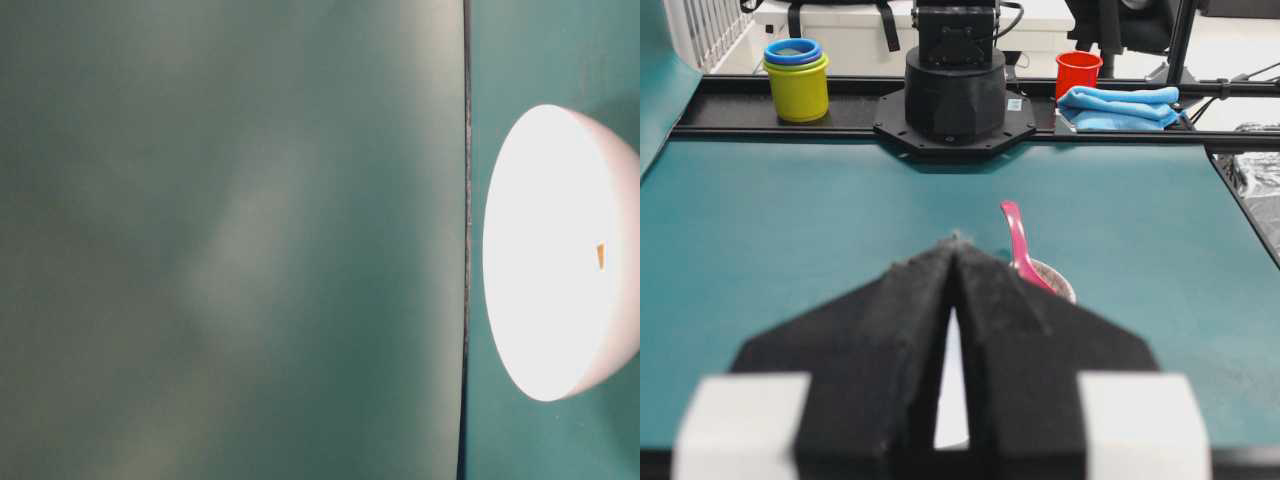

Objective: Grip the spoon and scoop the red block from the bowl with right arm.
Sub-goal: 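Move the right gripper toward the pink spoon handle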

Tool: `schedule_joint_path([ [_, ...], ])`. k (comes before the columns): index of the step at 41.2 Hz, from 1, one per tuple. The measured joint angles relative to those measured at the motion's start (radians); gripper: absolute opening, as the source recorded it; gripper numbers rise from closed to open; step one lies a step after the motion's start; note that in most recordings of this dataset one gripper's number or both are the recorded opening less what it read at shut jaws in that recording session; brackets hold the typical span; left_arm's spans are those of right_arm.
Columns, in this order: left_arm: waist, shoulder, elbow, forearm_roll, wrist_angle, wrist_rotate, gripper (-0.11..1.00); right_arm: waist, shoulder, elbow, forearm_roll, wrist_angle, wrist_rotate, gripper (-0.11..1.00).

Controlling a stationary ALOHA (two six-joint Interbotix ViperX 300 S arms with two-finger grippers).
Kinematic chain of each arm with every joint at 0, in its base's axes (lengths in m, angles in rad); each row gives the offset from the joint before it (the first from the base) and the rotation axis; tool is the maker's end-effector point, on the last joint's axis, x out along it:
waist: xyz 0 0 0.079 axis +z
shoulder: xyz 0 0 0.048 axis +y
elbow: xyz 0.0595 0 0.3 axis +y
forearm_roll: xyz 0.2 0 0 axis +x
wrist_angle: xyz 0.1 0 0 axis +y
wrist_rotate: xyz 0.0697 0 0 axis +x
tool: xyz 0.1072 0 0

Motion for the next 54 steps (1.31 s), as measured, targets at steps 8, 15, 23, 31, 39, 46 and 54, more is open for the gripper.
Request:
schedule_joint_path([
  [8, 0.000, -0.009, -0.028, 0.008, 0.094, 0.005, 0.00, 0.008, -0.002, -0.025, 0.002, 0.094, 0.014, 0.00],
  [15, 0.000, -0.008, -0.028, 0.009, 0.104, 0.002, 0.00, 0.008, -0.014, -0.034, 0.002, 0.144, 0.017, 0.00],
  [23, 0.000, -0.008, -0.029, 0.009, 0.104, 0.000, 0.00, 0.008, -0.029, -0.040, 0.002, 0.143, 0.018, 0.01],
  [31, 0.000, -0.008, -0.029, 0.008, 0.104, 0.000, 0.00, 0.008, -0.031, -0.041, 0.014, 0.144, 0.028, 0.17],
  [39, 0.000, -0.009, -0.029, 0.008, 0.114, 0.000, 0.00, 0.008, -0.029, -0.044, 0.023, 0.146, 0.048, 0.53],
  [46, 0.000, -0.015, -0.029, 0.009, 0.132, 0.000, 0.00, 0.008, -0.029, -0.051, 0.023, 0.147, 0.049, 0.53],
  [54, 0.000, -0.017, -0.029, 0.008, 0.140, 0.015, 0.00, 0.008, -0.028, -0.051, 0.023, 0.173, 0.049, 0.53],
])
